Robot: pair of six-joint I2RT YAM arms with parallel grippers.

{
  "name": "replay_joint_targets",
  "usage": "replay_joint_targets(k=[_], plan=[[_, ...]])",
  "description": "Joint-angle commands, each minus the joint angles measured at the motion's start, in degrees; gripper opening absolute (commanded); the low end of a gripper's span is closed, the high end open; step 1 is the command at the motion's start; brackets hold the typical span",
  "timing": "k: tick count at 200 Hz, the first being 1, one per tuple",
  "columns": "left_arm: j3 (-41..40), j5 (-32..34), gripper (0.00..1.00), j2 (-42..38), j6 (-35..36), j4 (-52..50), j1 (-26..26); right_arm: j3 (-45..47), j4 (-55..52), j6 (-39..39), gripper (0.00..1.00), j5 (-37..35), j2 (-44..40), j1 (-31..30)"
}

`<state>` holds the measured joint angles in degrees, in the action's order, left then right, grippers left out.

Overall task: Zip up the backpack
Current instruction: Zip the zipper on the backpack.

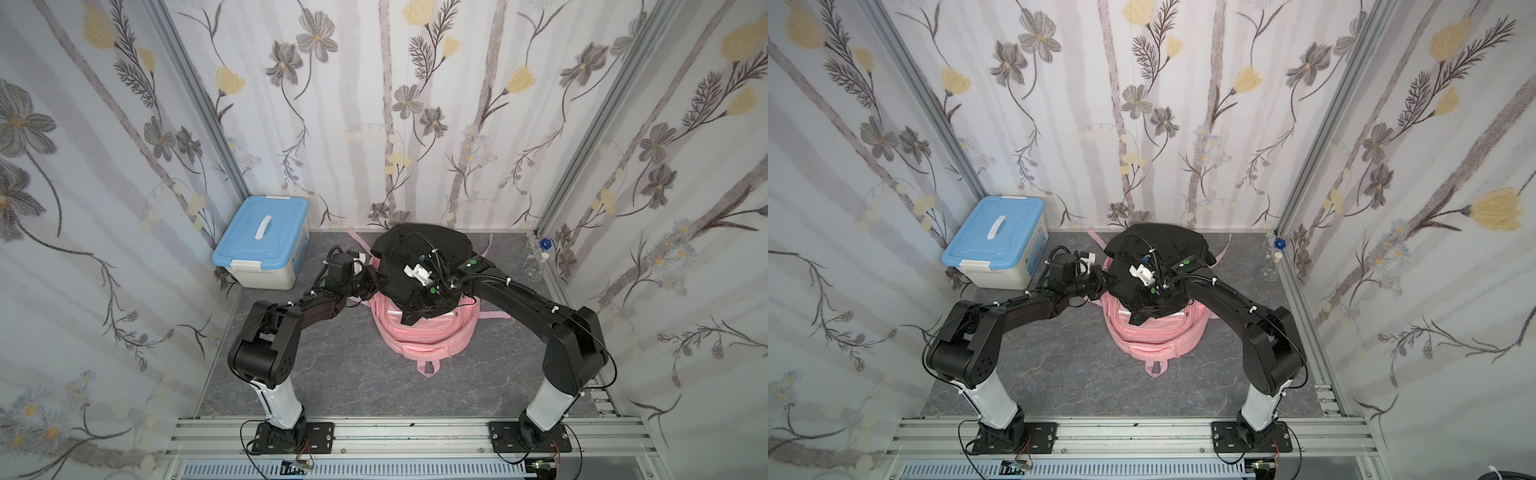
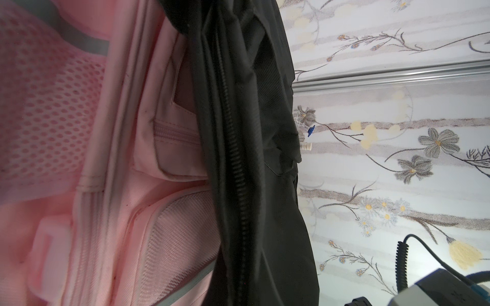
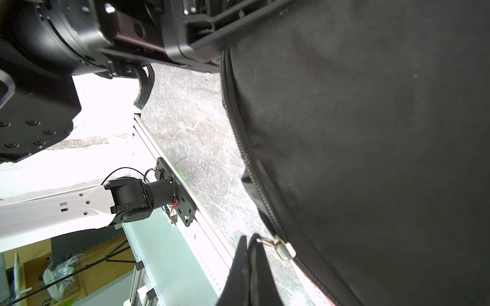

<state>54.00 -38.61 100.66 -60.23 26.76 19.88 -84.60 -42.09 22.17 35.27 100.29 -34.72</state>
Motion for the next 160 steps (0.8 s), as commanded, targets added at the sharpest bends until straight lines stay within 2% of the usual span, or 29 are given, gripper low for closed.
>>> replay_joint_targets(k=[1, 127, 160], plan=[[0.41, -1.18, 0.0, -0.04, 0.07, 1.01, 0.41, -1.36, 2.26, 0.38, 0.0, 1.91, 0.97, -0.44], [0.08, -0.8, 0.0, -0.61, 0.35, 0.1, 1.13, -7.36, 2.18, 0.66, 0.0, 2.88, 5.14, -2.02], [-0.04, -0.84, 0.0, -0.54, 0.2, 0.6, 1.21, -7.0, 3.47, 0.65, 0.0, 5.74, 3.7, -2.02]])
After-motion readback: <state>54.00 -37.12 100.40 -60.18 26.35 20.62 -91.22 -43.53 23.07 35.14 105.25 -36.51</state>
